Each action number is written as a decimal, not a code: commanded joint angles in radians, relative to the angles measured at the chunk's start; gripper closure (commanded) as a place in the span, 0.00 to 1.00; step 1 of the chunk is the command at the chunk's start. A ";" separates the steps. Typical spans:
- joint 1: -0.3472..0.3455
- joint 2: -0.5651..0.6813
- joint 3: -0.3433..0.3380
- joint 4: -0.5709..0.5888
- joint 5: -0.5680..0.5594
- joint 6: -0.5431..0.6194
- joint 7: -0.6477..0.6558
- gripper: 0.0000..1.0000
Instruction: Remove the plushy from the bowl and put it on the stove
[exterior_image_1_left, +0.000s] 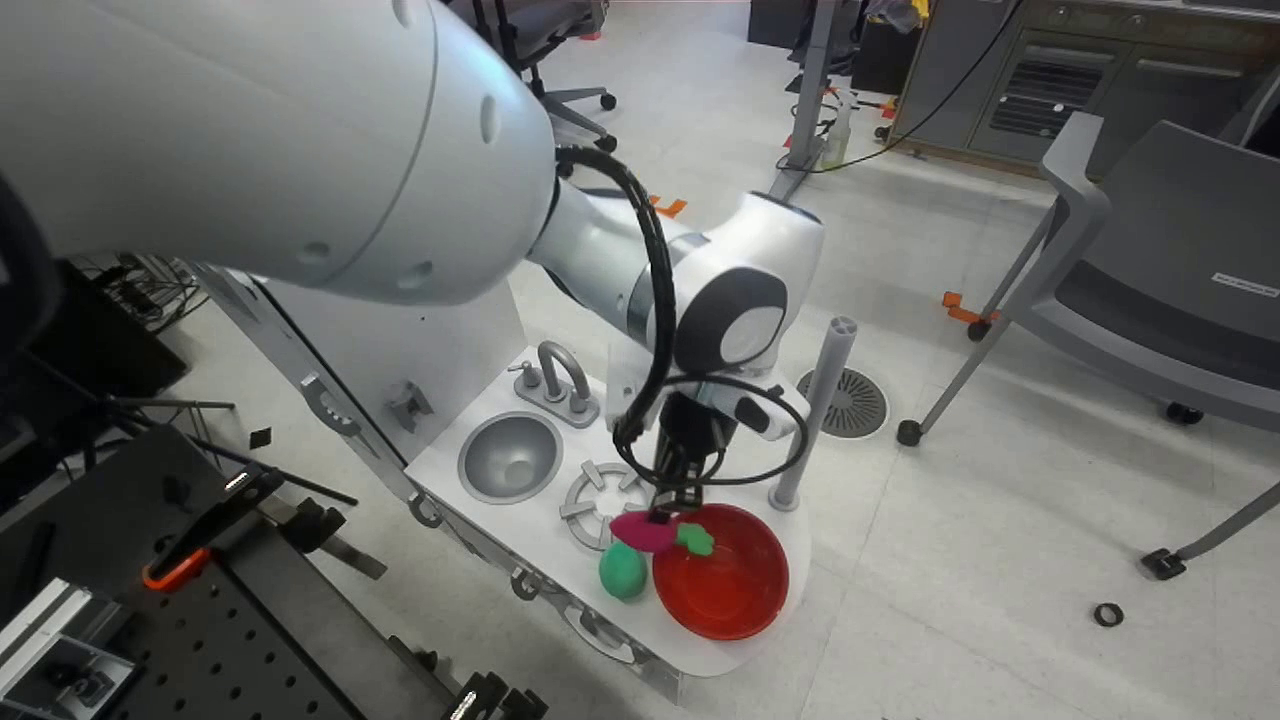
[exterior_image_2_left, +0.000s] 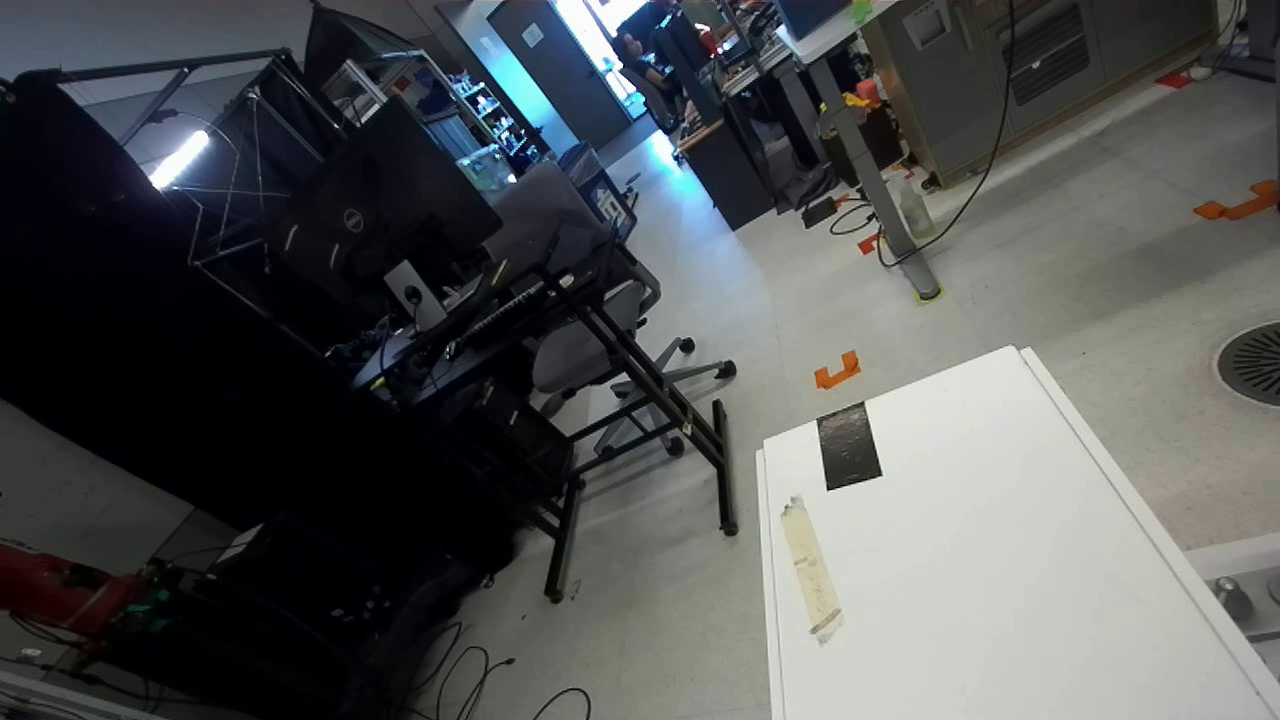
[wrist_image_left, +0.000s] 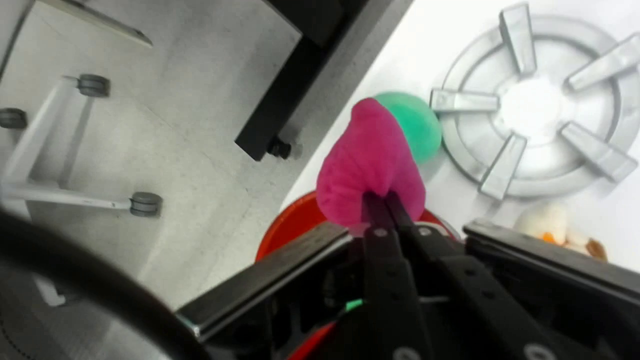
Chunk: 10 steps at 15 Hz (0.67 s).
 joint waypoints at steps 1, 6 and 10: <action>0.020 -0.015 0.029 0.046 0.020 -0.150 0.033 1.00; 0.038 0.118 0.062 0.181 0.025 -0.050 0.046 1.00; 0.074 0.130 0.073 0.101 0.003 0.165 0.041 1.00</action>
